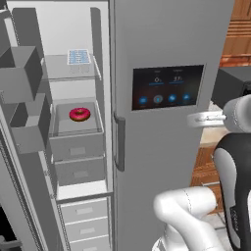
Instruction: Open the freezer door, pick up the ice cube tray from the freezer, and place it on the dining counter.
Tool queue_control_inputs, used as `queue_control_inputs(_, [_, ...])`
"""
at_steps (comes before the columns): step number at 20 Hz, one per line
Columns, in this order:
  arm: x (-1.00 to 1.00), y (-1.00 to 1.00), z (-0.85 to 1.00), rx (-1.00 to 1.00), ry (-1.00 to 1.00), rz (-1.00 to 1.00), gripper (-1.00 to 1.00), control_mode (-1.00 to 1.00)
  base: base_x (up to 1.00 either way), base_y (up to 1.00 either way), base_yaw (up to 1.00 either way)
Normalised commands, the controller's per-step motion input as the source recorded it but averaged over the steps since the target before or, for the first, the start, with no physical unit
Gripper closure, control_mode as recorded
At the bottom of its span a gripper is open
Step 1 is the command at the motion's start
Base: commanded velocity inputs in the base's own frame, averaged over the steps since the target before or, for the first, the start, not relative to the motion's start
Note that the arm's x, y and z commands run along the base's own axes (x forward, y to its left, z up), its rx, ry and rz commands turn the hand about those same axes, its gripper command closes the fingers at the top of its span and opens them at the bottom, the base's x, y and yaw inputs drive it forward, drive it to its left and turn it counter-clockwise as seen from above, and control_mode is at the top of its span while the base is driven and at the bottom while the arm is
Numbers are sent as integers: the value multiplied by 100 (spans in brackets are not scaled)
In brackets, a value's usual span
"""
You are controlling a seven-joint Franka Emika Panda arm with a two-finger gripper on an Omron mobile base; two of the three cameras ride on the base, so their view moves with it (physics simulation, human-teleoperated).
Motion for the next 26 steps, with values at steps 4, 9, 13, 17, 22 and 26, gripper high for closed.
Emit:
queue_control_inputs(4, [0, 0, 0, 0, 0, 0, -100, 100, -29, 75, 1])
queue_control_inputs(9, [0, 0, 0, 0, 0, 0, -100, 100, -1, 89, 12])
queue_control_inputs(13, [0, 0, 0, 0, 0, 0, -100, 100, 39, 18, 7])
queue_control_inputs(17, [0, 0, 0, 0, 0, 0, -100, 100, 50, 0, 3])
queue_control_inputs(22, [0, 0, 0, 0, 0, 0, -100, 100, 39, 6, 0])
queue_control_inputs(26, [0, 0, 0, 0, 0, 0, -100, 100, 35, 32, 0])
